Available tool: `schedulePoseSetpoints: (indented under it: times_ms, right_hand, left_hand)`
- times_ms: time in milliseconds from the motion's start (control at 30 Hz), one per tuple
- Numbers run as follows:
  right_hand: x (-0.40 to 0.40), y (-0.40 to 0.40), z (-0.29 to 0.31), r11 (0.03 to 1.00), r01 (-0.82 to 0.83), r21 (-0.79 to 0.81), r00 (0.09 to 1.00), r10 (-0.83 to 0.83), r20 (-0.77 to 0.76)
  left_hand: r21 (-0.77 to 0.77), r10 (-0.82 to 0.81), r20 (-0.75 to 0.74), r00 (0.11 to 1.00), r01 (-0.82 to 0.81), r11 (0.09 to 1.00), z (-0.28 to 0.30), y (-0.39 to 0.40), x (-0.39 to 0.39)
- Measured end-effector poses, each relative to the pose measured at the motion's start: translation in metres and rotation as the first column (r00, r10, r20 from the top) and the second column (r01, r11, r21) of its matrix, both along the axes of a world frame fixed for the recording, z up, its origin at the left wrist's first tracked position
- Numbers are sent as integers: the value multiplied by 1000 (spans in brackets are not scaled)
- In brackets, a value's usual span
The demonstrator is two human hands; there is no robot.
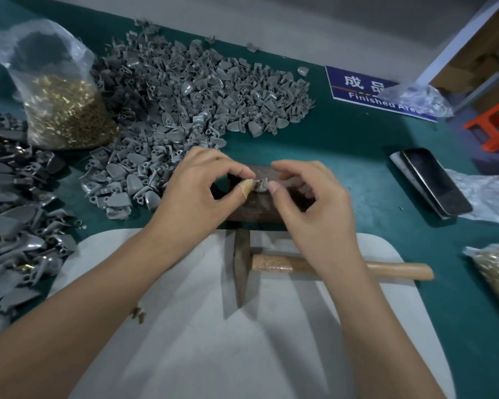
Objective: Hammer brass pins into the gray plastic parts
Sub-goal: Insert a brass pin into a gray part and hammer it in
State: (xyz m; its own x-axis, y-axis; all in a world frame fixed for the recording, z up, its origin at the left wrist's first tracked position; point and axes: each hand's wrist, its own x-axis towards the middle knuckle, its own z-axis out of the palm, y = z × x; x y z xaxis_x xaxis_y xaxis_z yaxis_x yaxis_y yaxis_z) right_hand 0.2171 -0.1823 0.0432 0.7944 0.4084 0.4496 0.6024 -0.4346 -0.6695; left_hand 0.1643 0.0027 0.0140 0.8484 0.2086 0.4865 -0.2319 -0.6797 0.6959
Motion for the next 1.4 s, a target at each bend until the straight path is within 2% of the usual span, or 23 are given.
schedulePoseSetpoints:
  times_ms: [100,167,267,433,500,567,667,767,967,1067,1133,1233,1333,1400]
  right_hand:
    - [-20,-27,3,999,-28,-34,990,32,137]
    - [-36,-47,-2,980,-107,-168,984,129,124]
    - [-52,-68,-16,886,-134,-444,983,176,55]
    - [-58,-76,-11,777,-82,-624,945,259,199]
    - [-56,-82,-1,786,-132,-604,961,250,115]
    - [-49,-90,11,842,-172,-511,981,195,-8]
    - [-34,-89,26,923,-92,-373,990,45,-133]
    - [-19,-70,34,958,-20,-287,967,-54,-248]
    - [0,-40,47,889,-4,-458,974,-99,-202]
    - [-3,-32,52,913,39,-406,989,-92,-114]
    - [-6,-30,52,948,94,-305,991,-117,-58]
    - [-15,-28,45,967,143,-210,987,-156,-44]
    - [-21,-32,35,921,92,-379,987,-134,-86]
    - [-19,-37,38,898,88,-431,987,-137,-83]
  left_hand:
    - [5,-4,-13,1000,4,1000,-1,1,0]
    - [8,-4,-16,1000,4,1000,-2,0,0]
    - [11,6,-31,999,-6,1000,-2,-3,1]
    - [4,5,-28,1000,-5,1000,-1,-4,0]
    - [-31,3,-32,999,-4,1000,-1,-4,0]
    - [-46,9,-31,999,-11,999,0,-4,0]
    - [-39,18,-32,999,-19,999,1,-5,1]
    - [-59,18,-33,999,-20,998,0,-4,0]
    - [-80,0,-18,1000,-2,997,2,-4,0]
    - [-74,-7,-1,1000,7,997,3,-4,0]
    - [-75,-11,6,1000,11,997,4,-3,1]
    - [-79,-16,7,1000,17,997,2,-2,2]
    - [-89,-7,-10,1000,6,996,2,-2,3]
    - [-87,1,-8,1000,-2,996,1,-1,3]
